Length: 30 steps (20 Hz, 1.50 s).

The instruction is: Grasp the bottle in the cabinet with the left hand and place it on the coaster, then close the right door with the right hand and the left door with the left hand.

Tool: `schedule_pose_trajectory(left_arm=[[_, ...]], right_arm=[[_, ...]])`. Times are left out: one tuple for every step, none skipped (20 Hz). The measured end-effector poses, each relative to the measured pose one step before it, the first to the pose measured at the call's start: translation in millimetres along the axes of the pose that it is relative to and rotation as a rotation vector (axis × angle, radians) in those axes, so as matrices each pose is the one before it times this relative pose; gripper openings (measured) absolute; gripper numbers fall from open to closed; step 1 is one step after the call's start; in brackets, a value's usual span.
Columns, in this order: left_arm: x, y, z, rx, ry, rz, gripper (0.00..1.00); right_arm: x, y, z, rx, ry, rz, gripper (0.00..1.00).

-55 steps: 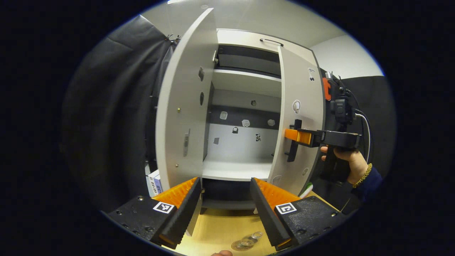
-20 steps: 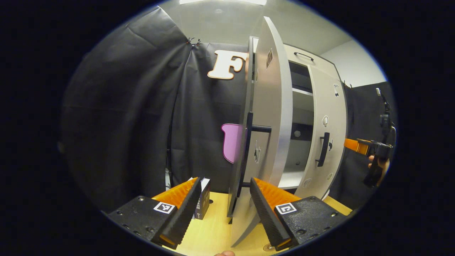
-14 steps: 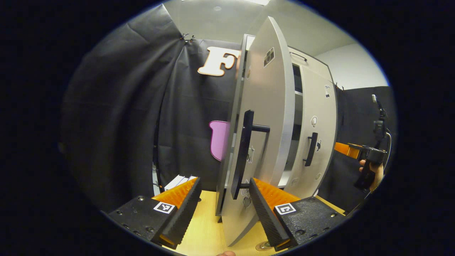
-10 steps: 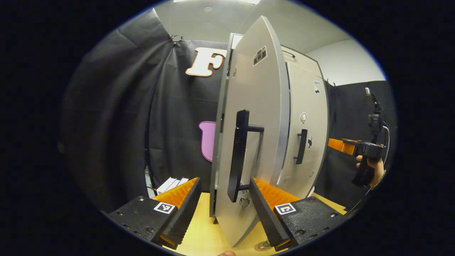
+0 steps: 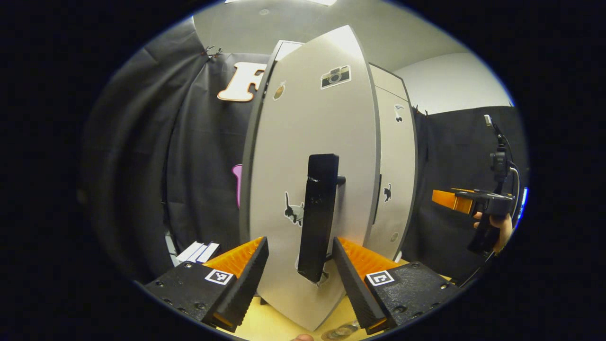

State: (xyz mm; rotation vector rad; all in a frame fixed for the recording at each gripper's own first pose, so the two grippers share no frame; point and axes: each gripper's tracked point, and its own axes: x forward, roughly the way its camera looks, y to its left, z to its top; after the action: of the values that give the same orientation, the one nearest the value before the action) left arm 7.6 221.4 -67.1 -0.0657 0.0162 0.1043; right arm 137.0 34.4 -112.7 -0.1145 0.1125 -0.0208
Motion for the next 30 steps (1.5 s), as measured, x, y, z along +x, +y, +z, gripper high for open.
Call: schedule_pose_trajectory(left_arm=[[5.13, -6.32, -0.66, 0.00234, 0.00305, -0.01143, 0.87], [6.11, -5.63, -0.64, 0.00254, -0.00225, -0.00834, 0.87], [5.99, -4.19, 0.06, 0.0011, -0.00407, -0.00788, 0.87], [6.82, -2.46, -0.29, 0.00027, 0.00105, -0.00386, 0.87], [6.08, -2.76, -1.65, 0.00055, 0.00947, -0.00291, 0.87], [6.22, -3.22, -2.35, -0.00323, 0.00977, -0.00932, 0.87], [7.69, -5.09, -2.52, -0.00555, 0.00659, -0.02069, 0.92], [3.13, -4.47, 1.19, 0.00159, 0.00863, -0.00796, 0.92], [6.53, -2.48, 1.94, 0.01105, 0.00655, -0.00515, 0.92], [5.08, -3.15, 1.84, 0.01461, 0.00512, -0.00448, 0.92], [5.57, -3.26, 2.18, 0.01826, 0.00306, -0.00487, 0.92], [6.14, -3.27, 2.35, 0.0146, 0.001, -0.00314, 0.92], [7.01, -2.1, 1.61, 0.01296, -0.00283, -0.00106, 0.92], [5.83, 0.16, 2.01, 0.00949, -0.00437, 0.0016, 0.92], [4.81, 0.21, 3.64, 0.00706, -0.00296, 0.001, 0.92], [2.94, -0.12, 4.23, 0.00498, -0.00508, 0.00244, 0.92], [5.22, -0.73, 3.21, 0.00142, -0.00489, 0.00111, 0.92], [6.61, -0.92, 1.43, -0.00221, -0.00013, -0.00197, 0.92], [4.61, -1.06, 1.63, -0.00265, -0.0019, 0.00022, 0.9], [1.22, -0.46, -0.15, -0.00287, 0.00497, -0.00081, 0.9], [2.39, -0.38, 0.92, -0.0014, 0.00435, 0.00221, 0.88], [2.54, -0.57, -0.06, 0.00021, 0.00389, 0.00288, 0.87], [2.13, 0.56, 0.54, 0.00038, 0.00142, 0.00821, 0.87], [1.91, 0.93, -0.11, 0.00137, 0.00239, 0.00949, 0.87], [-0.18, 0.07, 0.31, 0.00445, -0.00268, 0.00538, 0.87], [-0.05, 0.05, 0.09, 0.00528, -0.00005, 0.00465, 0.88], [0.68, 0.06, 0.27, 0.00432, 0.00031, 0.00417, 0.88], [0.29, -0.05, 0.06, 0.00441, -0.0003, 0.00314, 0.88], [0.7, -0.53, 0.2, 0.00346, 0.00178, 0.00373, 0.89], [-0.45, 0.0, -0.1, 0.00312, 0.0017, 0.00532, 0.89]], right_arm=[[-2.05, -6.28, -0.99, 0.00092, 0.00185, -0.00869, 1.0], [-1.96, -5.46, -1.57, -0.00264, 0.00611, -0.00846, 1.0], [-2.45, -6.55, -2.14, -0.00698, 0.00687, -0.01084, 1.0], [-2.16, -6.42, -1.6, -0.0085, 0.00679, -0.01202, 1.0], [-2.32, -6.79, -1.84, -0.00674, 0.00532, -0.0127, 0.97], [-2.64, -6.75, -0.51, -0.00378, 0.00128, -0.01217, 1.0], [-3.1, -6.96, -0.41, -0.00091, -0.00114, -0.01258, 1.0], [-3.14, -6.68, -0.19, 0.00074, -0.00148, -0.01353, 1.0], [-3.71, -7.31, -1.1, 0.00103, 0.00014, -0.01464, 1.0], [-3.1, -7.78, -1.18, 0.00208, 0.00114, -0.01495, 1.0], [-2.61, -8.58, -1.64, 0.00527, 0.00158, -0.01466, 1.0], [-2.93, -7.84, -2.11, 0.0081, 0.00374, -0.01412, 1.0], [-1.39, -7.32, -3.18, 0.00856, 0.00666, -0.0108, 1.0], [-0.74, -6.93, -3.6, 0.00653, 0.00958, -0.01125, 1.0], [-0.74, -6.75, -3.63, 0.00691, 0.00887, -0.01061, 1.0], [-0.78, -5.78, -2.47, 0.00705, 0.00751, -0.00742, 1.0], [-0.01, -4.65, -2.65, 0.00694, 0.00646, -0.00703, 1.0], [-0.75, -4.7, -1.54, 0.00501, 0.00481, -0.0064, 1.0], [0.25, -3.82, -1.55, 0.00281, 0.00313, -0.00429, 1.0], [-0.31, -3.03, -1.33, -0.00048, 0.00195, -0.00322, 1.0], [0.12, -2.75, -2.11, -0.00215, 0.00281, -0.00359, 1.0], [0.37, -2.65, -1.7, -0.0018, 0.00377, -0.00208, 1.0], [0.14, -2.38, -1.48, -0.00081, 0.00315, -0.00141, 1.0], [0.29, -2.71, -1.36, -0.00035, 0.00351, -0.00226, 1.0], [0.68, -3.12, -1.71, 0.00018, 0.00248, -0.00344, 1.0], [0.65, -2.64, -1.27, 0.00066, 0.00382, -0.00186, 1.0], [0.7, -1.88, -1.33, 0.00066, 0.00419, -0.00117, 1.0], [0.99, -1.83, -1.08, -0.00012, 0.00366, -0.00214, 1.0], [0.35, -2.77, -0.92, -0.00001, 0.00233, -0.00139, 1.0], [0.62, -2.21, -0.02, 0.00011, 0.00009, -0.00158, 1.0]])
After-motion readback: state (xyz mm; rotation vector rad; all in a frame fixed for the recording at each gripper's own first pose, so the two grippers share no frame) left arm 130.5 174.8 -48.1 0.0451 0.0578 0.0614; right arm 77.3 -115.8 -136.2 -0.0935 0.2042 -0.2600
